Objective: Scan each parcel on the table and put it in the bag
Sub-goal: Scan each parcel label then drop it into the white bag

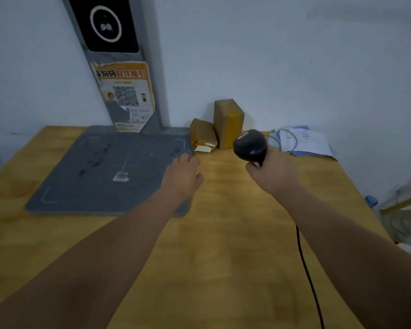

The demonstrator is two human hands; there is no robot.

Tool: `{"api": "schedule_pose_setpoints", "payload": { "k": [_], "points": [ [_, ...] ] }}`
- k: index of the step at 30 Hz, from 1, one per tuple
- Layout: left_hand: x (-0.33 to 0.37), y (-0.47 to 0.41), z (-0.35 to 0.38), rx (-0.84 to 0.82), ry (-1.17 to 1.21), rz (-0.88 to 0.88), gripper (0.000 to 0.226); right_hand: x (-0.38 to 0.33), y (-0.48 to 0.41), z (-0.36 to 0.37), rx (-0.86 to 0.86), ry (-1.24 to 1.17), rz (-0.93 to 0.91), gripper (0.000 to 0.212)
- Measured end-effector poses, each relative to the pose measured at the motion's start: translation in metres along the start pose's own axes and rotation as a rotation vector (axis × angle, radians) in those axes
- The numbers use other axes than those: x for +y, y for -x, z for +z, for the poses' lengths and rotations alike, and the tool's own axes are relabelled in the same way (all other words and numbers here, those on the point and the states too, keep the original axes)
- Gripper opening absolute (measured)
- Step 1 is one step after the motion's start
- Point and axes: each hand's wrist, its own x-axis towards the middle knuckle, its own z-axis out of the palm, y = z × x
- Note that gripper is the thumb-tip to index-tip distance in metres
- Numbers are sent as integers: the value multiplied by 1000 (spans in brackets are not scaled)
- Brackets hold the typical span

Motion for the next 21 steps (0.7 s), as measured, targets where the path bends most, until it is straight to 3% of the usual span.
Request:
{"api": "schedule_pose_setpoints", "payload": {
  "k": [7, 12, 19, 21],
  "points": [
    [-32, -134, 35, -114, 293, -314, 59, -10, -107, 47, -27, -125, 22, 34],
    [-46, -207, 72, -206, 488, -510, 89, 8, -154, 94, -85, -109, 101, 21],
    [-66, -275, 108, -223, 901, -739, 127, 32, -184, 128, -104, -147, 135, 30],
    [-71, -282, 113, -195, 1000, -756, 116, 34, -188, 134, -107, -120, 128, 31]
  ]
}}
